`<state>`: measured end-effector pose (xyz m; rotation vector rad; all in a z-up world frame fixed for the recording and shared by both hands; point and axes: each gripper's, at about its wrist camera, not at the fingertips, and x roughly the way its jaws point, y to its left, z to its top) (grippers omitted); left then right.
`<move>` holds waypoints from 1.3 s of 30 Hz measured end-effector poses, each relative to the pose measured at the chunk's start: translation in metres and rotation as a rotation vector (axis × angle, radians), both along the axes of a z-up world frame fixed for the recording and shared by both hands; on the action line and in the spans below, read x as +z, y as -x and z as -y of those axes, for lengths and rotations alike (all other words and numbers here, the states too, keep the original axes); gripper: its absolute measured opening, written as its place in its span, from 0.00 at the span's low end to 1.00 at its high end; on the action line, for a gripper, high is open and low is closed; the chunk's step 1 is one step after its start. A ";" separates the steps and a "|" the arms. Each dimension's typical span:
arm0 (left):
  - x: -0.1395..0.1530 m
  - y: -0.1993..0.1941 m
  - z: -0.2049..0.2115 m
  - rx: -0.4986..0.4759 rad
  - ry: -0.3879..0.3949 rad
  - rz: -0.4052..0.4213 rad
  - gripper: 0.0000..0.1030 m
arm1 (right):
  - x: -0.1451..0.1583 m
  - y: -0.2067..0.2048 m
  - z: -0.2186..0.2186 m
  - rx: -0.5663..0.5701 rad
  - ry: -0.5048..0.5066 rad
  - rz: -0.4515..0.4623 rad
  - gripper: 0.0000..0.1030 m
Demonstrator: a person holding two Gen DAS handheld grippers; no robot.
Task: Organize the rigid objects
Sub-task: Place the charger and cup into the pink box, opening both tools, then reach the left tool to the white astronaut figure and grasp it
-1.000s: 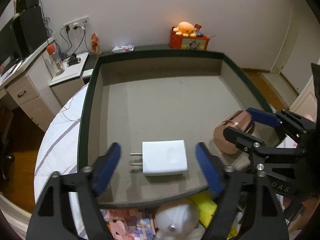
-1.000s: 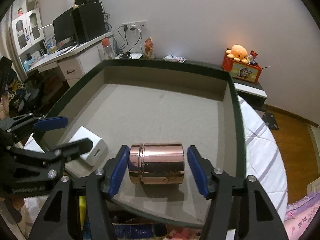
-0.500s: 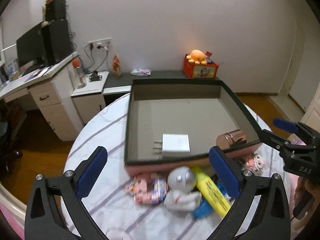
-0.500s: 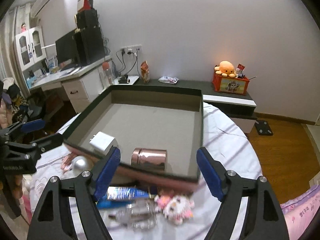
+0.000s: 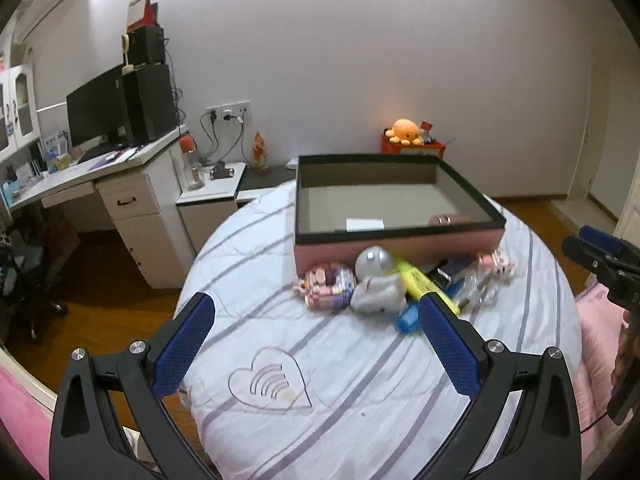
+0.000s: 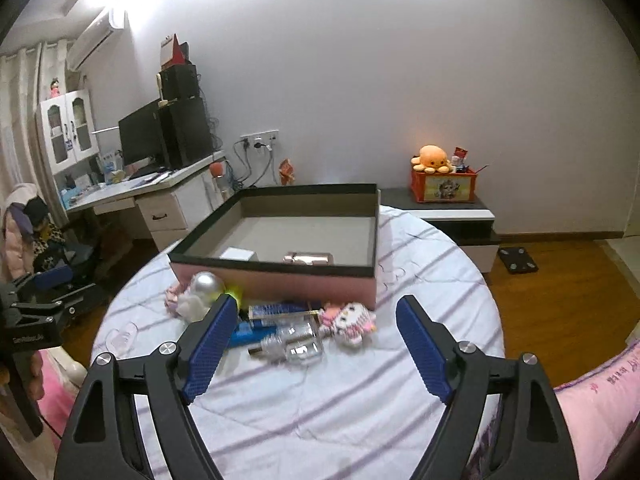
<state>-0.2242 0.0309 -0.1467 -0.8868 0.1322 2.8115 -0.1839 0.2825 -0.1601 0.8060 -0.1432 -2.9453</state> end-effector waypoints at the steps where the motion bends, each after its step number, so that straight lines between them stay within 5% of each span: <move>1: -0.004 0.000 -0.001 0.004 0.001 0.012 1.00 | -0.002 -0.003 0.000 0.001 -0.001 -0.001 0.81; 19: -0.029 0.002 -0.021 -0.050 0.020 0.095 1.00 | -0.031 -0.001 0.001 0.010 0.001 0.098 0.81; 32: -0.048 0.045 -0.046 -0.059 -0.037 0.184 1.00 | -0.060 0.024 -0.012 0.014 0.023 0.185 0.81; 39: -0.058 0.070 -0.059 -0.046 -0.041 0.221 0.90 | -0.070 0.036 -0.018 0.027 0.037 0.213 0.81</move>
